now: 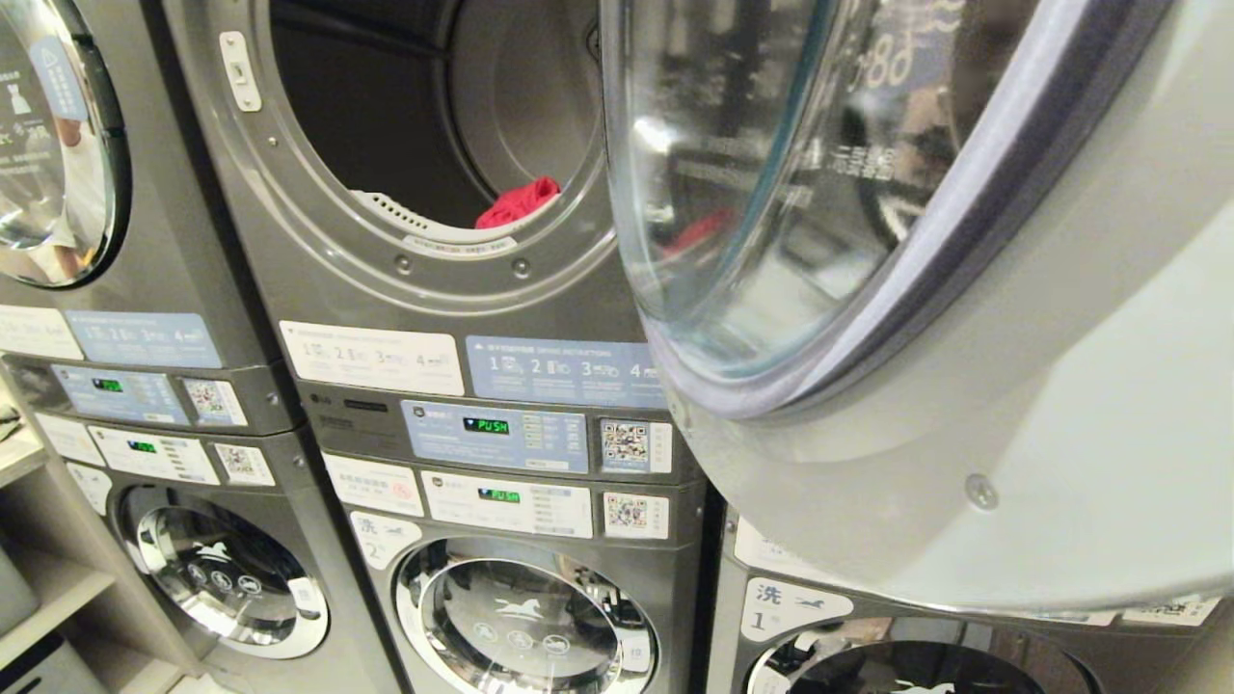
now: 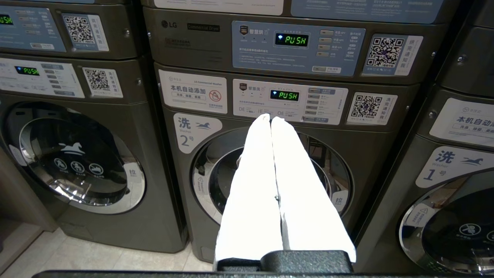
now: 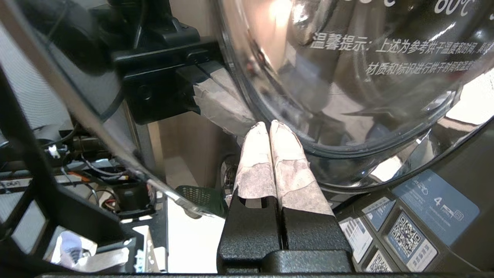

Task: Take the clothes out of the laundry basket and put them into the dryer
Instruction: Close the dryer

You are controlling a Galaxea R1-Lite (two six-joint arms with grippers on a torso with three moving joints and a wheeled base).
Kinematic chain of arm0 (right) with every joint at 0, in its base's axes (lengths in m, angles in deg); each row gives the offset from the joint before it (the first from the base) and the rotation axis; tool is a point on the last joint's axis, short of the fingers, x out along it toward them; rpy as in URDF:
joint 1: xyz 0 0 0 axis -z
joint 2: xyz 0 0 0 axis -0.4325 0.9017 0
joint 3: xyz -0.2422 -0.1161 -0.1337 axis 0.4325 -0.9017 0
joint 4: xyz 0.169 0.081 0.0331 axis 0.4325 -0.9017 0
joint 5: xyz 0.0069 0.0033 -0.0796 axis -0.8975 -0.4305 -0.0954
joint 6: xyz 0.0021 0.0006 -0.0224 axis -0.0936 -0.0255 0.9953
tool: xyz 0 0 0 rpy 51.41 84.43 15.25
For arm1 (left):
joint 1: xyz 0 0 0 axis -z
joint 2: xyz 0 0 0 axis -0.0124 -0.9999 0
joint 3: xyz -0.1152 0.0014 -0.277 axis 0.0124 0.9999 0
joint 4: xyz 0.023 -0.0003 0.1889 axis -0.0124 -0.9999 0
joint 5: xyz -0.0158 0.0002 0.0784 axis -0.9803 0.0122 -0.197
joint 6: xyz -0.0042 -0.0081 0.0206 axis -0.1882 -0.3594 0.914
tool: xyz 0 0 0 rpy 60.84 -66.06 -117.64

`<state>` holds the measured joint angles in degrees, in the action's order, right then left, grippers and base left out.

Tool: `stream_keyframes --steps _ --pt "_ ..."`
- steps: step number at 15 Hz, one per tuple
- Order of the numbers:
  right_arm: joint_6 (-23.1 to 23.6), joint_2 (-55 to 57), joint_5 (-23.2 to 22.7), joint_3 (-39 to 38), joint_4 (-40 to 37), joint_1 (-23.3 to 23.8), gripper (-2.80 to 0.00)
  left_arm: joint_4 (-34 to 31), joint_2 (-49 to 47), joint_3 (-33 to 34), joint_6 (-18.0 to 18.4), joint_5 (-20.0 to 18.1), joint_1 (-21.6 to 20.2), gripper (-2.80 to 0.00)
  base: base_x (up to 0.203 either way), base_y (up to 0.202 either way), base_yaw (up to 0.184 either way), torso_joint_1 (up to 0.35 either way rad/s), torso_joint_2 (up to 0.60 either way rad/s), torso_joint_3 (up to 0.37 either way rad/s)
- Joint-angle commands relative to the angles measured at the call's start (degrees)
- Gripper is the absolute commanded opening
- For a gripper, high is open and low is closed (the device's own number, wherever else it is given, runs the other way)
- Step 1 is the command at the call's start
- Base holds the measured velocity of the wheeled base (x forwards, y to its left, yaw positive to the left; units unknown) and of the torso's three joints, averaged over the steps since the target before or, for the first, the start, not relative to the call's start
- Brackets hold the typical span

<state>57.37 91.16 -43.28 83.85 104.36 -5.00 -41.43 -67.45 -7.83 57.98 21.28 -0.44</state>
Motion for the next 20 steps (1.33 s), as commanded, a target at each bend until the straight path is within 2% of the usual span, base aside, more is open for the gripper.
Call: stream_keyframes --steps 1,6,17,20 --pt "0.5 1.8 0.4 0.5 0.2 -1.8 -2.80 0.0 0.1 0.0 0.0 0.0 0.0 -2.80 0.000 0.000 0.000 0.000 0.00 0.000" --pt "1.6 3.2 0.8 1.0 0.4 -3.2 -2.80 0.0 0.1 0.0 0.0 0.0 0.0 -2.80 0.000 0.000 0.000 0.000 0.00 0.000" --pt "2.5 8.6 6.9 5.9 0.5 -11.8 -2.80 0.0 0.1 0.0 0.0 0.0 0.0 -2.80 0.000 0.000 0.000 0.000 0.00 0.000" --pt "4.8 11.9 8.0 8.4 0.5 -14.8 -2.80 0.0 0.1 0.0 0.0 0.0 0.0 -2.80 0.000 0.000 0.000 0.000 0.00 0.000"
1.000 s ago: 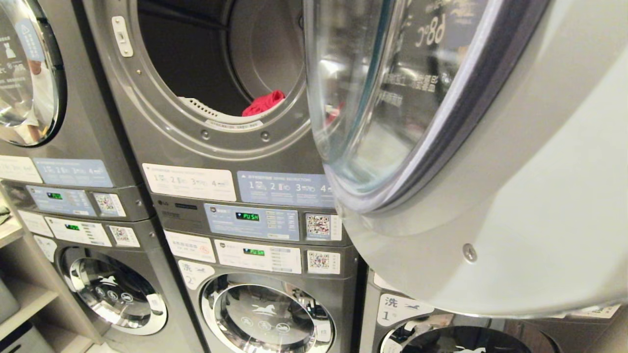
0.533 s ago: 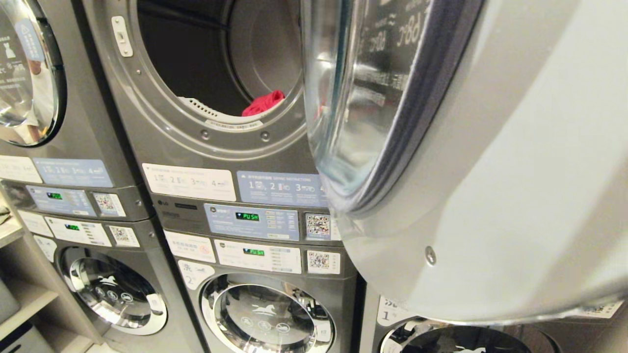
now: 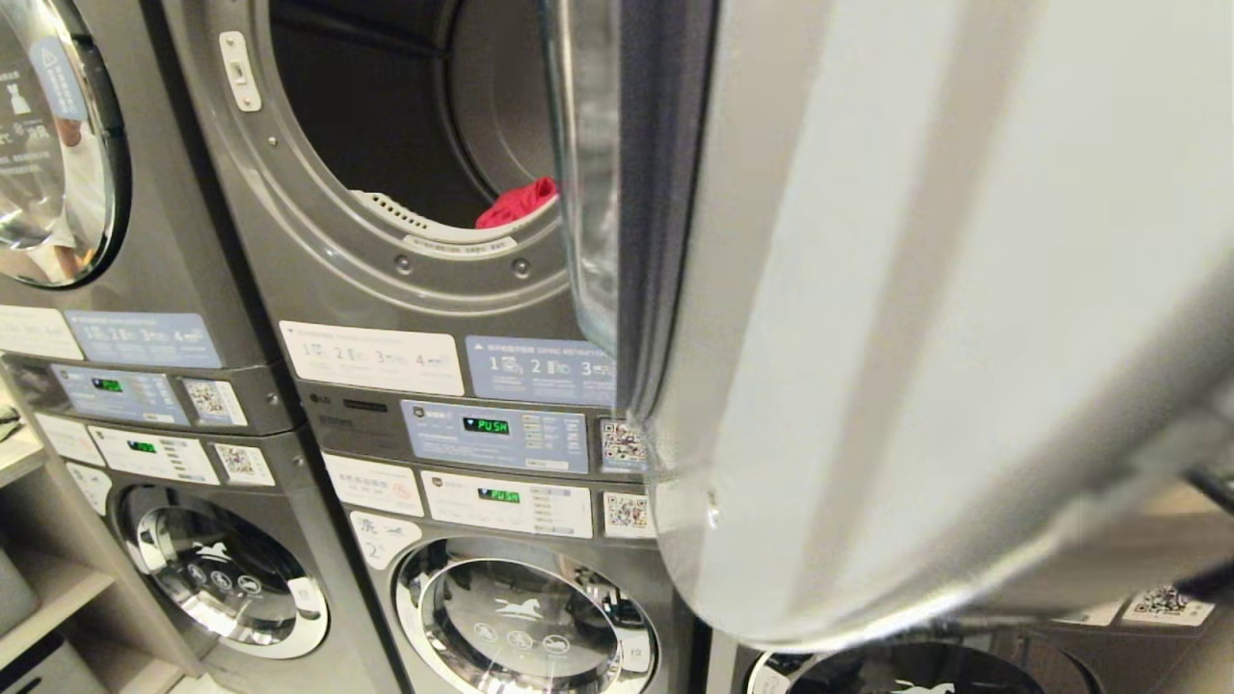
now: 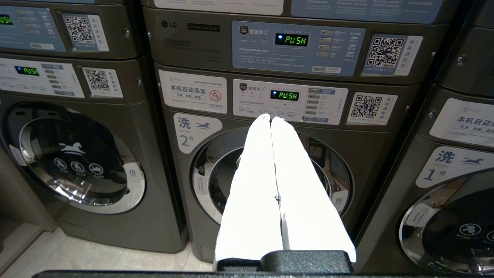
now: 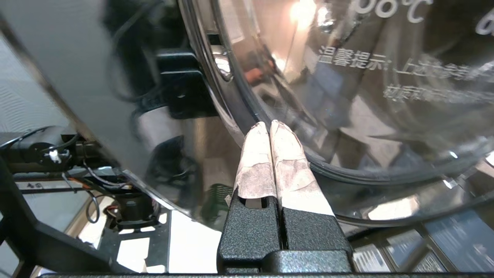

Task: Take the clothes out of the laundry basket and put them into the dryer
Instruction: Close the dryer

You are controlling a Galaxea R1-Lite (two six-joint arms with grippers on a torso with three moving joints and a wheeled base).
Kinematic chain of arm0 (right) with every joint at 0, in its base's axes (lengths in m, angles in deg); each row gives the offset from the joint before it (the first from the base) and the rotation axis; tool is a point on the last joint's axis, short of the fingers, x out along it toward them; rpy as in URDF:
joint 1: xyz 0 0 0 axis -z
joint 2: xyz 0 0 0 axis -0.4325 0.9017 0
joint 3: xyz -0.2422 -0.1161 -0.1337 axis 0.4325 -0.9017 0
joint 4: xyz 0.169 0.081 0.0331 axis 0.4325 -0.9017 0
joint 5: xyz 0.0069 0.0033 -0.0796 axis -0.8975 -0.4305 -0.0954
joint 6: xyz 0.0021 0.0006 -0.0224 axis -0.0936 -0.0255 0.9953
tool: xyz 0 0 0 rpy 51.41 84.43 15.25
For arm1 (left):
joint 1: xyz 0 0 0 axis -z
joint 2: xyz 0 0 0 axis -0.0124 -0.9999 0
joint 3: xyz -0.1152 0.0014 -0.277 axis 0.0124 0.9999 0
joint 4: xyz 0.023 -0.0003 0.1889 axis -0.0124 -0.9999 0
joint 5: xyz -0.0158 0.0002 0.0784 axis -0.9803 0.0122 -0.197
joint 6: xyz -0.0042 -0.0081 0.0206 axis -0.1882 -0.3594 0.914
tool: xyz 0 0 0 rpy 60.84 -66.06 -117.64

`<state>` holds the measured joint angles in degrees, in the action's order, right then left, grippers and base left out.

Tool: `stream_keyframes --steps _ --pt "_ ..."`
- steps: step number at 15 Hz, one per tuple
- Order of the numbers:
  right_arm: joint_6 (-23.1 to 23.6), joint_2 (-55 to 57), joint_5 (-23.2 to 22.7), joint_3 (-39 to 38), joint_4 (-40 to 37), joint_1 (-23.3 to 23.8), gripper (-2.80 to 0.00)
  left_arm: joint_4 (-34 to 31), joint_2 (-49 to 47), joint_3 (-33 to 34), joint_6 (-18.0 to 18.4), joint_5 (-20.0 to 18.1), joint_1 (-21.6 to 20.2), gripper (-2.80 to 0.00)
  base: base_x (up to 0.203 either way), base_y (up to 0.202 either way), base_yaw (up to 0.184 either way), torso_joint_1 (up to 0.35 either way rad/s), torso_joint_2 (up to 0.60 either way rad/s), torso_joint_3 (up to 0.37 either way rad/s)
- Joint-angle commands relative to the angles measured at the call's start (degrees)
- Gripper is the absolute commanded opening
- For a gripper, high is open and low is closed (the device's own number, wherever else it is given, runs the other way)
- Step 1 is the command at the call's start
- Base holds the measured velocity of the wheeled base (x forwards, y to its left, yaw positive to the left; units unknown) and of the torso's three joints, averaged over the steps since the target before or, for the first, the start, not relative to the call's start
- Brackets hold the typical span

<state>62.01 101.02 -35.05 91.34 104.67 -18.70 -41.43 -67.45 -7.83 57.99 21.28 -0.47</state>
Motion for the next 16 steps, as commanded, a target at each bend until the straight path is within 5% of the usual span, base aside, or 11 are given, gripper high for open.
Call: stream_keyframes --steps 1,13,16 --pt "0.2 2.9 0.3 1.6 0.2 -2.2 -2.80 0.0 0.1 0.0 0.0 0.0 0.0 -2.80 0.000 0.000 0.000 0.000 0.00 0.000" --pt "0.3 22.5 11.9 12.6 9.2 -18.4 -2.80 0.0 0.1 0.0 0.0 0.0 0.0 -2.80 0.000 0.000 0.000 0.000 0.00 0.000" --pt "0.0 28.9 22.0 15.2 16.9 -20.4 -2.80 0.0 0.1 0.0 0.0 0.0 0.0 -2.80 0.000 0.000 0.000 0.000 0.00 0.000"
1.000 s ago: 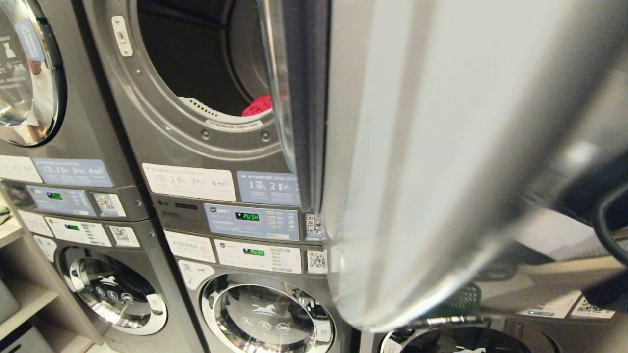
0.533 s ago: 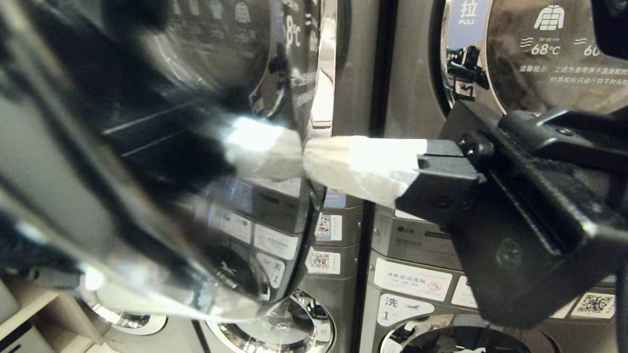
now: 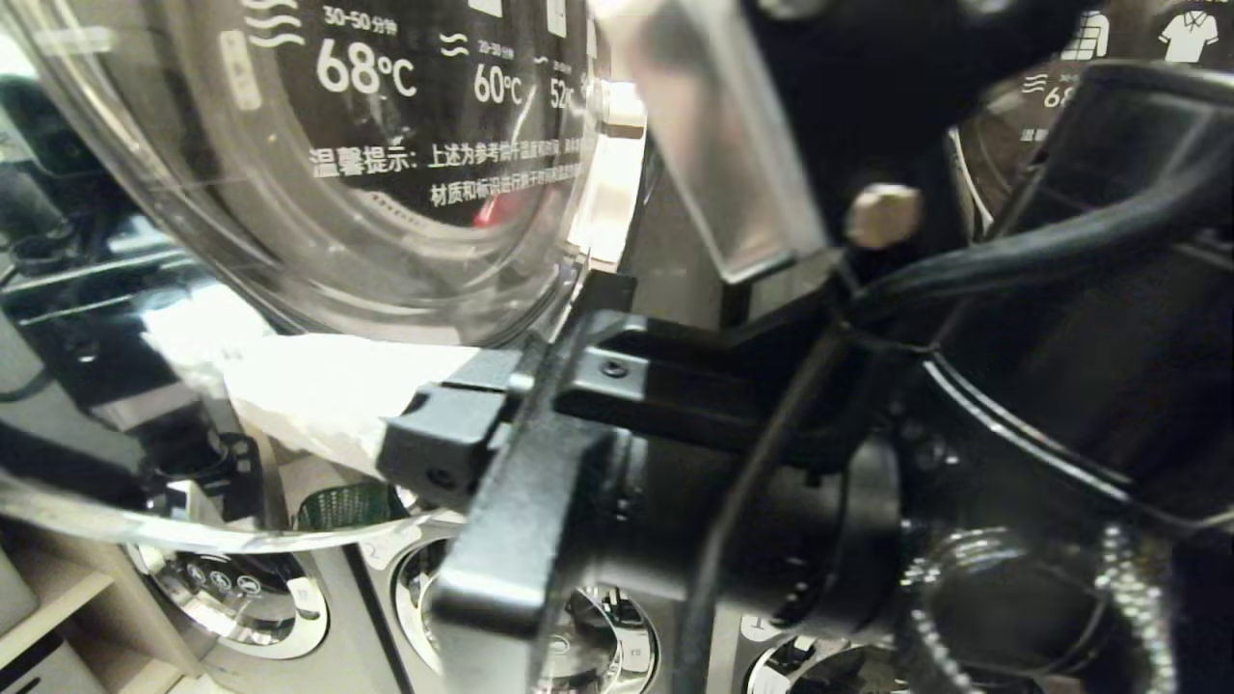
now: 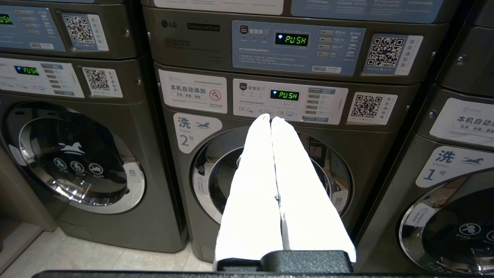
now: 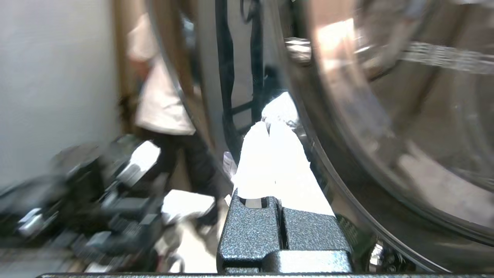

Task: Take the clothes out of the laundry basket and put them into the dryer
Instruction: Close the dryer

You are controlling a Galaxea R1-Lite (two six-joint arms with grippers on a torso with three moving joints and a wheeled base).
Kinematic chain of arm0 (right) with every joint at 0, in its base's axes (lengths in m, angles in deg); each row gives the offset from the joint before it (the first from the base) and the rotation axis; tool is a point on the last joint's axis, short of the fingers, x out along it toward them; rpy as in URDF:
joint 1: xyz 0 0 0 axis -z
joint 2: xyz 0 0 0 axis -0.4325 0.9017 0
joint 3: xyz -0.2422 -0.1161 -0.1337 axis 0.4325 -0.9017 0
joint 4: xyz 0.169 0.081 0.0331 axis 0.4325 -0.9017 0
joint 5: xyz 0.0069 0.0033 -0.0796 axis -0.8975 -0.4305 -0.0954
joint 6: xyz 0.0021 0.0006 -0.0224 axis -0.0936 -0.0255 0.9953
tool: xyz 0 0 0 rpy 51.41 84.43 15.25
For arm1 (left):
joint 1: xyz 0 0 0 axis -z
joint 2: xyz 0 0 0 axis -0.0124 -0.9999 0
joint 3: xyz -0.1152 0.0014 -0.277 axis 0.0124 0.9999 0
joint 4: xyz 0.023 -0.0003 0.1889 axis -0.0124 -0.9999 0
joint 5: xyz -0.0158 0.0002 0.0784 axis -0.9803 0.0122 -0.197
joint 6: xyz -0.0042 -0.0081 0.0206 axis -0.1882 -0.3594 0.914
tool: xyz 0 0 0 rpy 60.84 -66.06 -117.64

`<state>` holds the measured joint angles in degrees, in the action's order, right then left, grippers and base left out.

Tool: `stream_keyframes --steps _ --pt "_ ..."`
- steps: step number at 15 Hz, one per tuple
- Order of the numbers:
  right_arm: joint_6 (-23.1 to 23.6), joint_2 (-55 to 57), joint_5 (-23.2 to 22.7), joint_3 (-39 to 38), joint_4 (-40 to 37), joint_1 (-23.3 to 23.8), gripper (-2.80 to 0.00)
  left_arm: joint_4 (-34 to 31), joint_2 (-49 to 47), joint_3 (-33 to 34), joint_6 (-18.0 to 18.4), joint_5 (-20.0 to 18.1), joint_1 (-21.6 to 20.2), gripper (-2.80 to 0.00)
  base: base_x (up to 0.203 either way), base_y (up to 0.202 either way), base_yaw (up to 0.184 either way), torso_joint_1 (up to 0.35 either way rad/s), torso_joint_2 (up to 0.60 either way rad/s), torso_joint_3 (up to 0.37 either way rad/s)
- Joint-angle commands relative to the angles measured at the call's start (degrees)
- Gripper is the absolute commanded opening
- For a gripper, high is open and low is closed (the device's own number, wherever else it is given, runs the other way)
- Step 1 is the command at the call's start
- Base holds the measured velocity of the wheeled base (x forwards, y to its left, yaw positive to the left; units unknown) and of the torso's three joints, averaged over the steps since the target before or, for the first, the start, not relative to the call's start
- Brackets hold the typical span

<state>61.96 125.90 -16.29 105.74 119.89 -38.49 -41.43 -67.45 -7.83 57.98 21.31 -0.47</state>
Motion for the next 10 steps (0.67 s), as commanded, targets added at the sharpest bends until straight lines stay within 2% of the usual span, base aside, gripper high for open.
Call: stream_keyframes --steps 1,5,7,10 --pt "-0.4 3.9 5.9 0.5 2.3 -0.5 -2.80 0.0 0.1 0.0 0.0 0.0 0.0 -2.80 0.000 0.000 0.000 0.000 0.00 0.000" --pt "0.4 -0.5 9.0 -5.0 2.0 7.5 -2.80 0.0 0.1 0.0 0.0 0.0 0.0 -2.80 0.000 0.000 0.000 0.000 0.00 0.000" --pt "0.5 -2.9 12.8 -7.8 1.8 11.3 -2.80 0.0 0.1 0.0 0.0 0.0 0.0 -2.80 0.000 0.000 0.000 0.000 0.00 0.000" --pt "0.9 -9.9 13.6 -12.4 -2.2 19.2 -2.80 0.0 0.1 0.0 0.0 0.0 0.0 -2.80 0.000 0.000 0.000 0.000 0.00 0.000"
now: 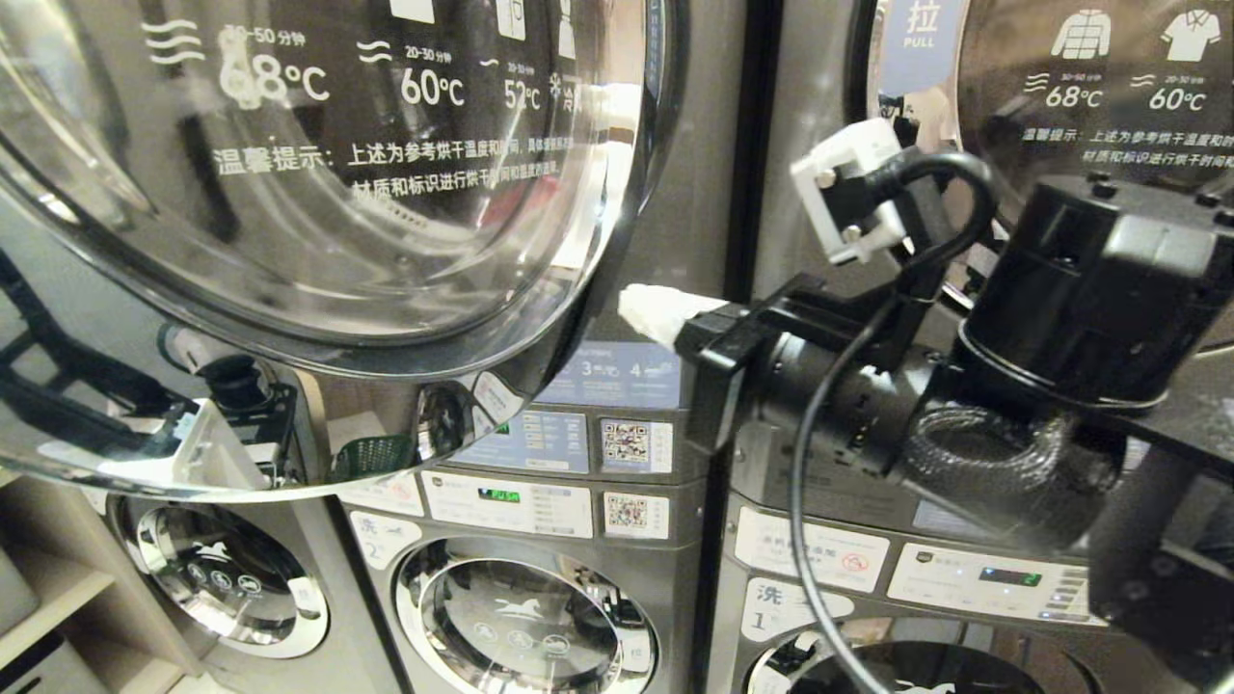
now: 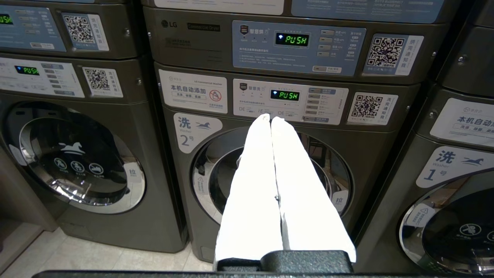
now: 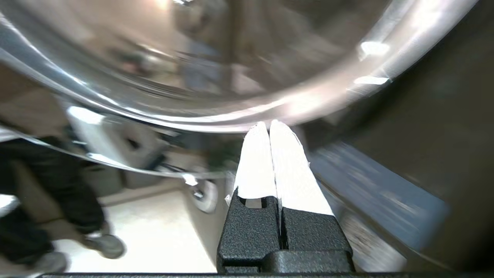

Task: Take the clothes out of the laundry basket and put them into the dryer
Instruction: Close the dryer

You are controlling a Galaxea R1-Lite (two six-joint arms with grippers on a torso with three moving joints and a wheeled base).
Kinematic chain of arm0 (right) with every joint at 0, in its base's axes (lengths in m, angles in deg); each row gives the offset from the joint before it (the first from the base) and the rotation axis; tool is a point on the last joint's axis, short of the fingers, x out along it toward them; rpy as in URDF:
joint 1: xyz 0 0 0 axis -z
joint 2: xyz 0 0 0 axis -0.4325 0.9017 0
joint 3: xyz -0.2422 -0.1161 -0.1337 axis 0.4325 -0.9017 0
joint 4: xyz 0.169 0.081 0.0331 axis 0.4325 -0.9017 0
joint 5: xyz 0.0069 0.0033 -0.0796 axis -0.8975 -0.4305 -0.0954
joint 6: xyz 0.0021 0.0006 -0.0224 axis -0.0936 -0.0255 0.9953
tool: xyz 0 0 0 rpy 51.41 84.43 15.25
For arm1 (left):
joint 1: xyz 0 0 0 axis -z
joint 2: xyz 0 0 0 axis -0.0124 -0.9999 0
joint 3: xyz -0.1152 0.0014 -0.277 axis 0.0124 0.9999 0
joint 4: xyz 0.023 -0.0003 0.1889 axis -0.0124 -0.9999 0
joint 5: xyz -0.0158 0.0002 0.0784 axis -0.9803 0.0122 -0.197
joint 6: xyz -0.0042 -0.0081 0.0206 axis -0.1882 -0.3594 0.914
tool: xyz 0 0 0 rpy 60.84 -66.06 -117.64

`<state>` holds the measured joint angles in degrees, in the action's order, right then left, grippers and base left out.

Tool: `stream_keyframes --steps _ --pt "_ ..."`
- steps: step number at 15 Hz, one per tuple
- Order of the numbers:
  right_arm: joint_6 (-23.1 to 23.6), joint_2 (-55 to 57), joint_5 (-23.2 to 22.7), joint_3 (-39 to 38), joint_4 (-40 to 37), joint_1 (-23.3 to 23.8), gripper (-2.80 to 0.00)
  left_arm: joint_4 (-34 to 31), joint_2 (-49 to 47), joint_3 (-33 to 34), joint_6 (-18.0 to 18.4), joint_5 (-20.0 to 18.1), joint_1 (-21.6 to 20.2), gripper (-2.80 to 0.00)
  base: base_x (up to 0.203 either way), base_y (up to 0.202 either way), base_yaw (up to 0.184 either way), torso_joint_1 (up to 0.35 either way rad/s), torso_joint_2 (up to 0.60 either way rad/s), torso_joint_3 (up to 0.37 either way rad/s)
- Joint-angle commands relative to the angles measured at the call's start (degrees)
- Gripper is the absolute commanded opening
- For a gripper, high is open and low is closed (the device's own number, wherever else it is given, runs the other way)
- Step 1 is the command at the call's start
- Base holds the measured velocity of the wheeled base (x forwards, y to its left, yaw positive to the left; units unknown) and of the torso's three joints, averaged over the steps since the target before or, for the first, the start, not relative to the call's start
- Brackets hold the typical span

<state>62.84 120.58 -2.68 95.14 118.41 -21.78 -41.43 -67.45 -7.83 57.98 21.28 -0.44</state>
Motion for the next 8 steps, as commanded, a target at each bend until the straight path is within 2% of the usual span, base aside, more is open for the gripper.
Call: stream_keyframes --steps 1,3,5,8 --pt "0.5 -8.6 0.1 -3.8 -4.2 5.5 -2.80 0.0 0.1 0.0 0.0 0.0 0.0 -2.80 0.000 0.000 0.000 0.000 0.00 0.000" --pt "1.0 -17.5 -0.1 -7.5 -13.3 14.3 -2.80 0.0 0.1 0.0 0.0 0.0 0.0 -2.80 0.000 0.000 0.000 0.000 0.00 0.000" --pt "1.1 -27.8 -1.2 -12.5 -23.0 25.7 -2.80 0.0 0.1 0.0 0.0 0.0 0.0 -2.80 0.000 0.000 0.000 0.000 0.00 0.000" --pt "1.4 -46.5 -3.2 -28.1 -32.0 36.7 -2.80 0.0 0.1 0.0 0.0 0.0 0.0 -2.80 0.000 0.000 0.000 0.000 0.00 0.000"
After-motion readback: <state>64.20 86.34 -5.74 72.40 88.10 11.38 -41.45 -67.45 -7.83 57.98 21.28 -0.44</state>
